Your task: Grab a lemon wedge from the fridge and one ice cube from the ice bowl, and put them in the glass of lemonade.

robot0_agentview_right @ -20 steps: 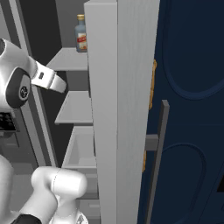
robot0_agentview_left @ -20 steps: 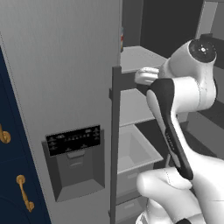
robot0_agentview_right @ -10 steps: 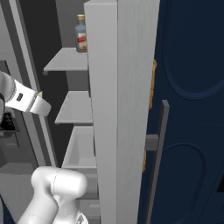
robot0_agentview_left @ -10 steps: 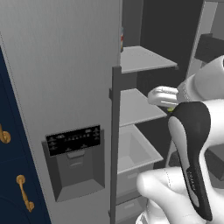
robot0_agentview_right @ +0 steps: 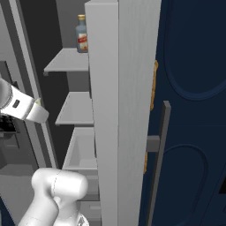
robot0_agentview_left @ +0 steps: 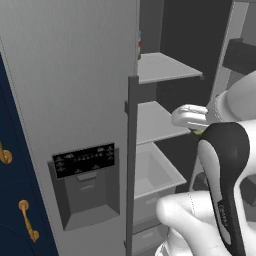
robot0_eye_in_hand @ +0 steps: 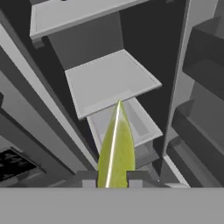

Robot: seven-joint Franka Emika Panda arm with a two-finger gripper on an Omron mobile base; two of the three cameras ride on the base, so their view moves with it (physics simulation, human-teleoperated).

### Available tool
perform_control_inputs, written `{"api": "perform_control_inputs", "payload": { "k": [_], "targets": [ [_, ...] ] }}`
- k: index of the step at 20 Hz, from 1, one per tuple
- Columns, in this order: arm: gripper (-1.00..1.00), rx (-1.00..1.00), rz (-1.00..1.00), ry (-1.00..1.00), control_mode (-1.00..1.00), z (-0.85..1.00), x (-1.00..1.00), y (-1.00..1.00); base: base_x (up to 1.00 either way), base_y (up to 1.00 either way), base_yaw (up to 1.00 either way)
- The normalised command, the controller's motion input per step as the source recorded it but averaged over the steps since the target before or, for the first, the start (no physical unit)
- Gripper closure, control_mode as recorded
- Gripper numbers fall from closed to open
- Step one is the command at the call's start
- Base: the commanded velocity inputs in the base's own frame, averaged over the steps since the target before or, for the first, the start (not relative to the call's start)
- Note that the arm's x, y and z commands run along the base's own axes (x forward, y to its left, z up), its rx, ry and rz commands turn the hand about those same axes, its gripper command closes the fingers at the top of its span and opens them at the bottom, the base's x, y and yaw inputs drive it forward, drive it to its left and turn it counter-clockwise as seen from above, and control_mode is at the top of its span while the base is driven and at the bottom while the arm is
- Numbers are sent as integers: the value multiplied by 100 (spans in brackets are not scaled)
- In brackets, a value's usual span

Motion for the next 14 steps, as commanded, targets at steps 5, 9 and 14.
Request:
{"api": "perform_control_inputs", "payload": {
  "k": [5,9,14],
  "targets": [
    [100,0,0,0,100,0,0,0,-92,47,0],
    [100,0,0,0,100,0,0,0,-100,88,8],
    [100,0,0,0,100,0,0,0,-42,100,62]
  ]
}}
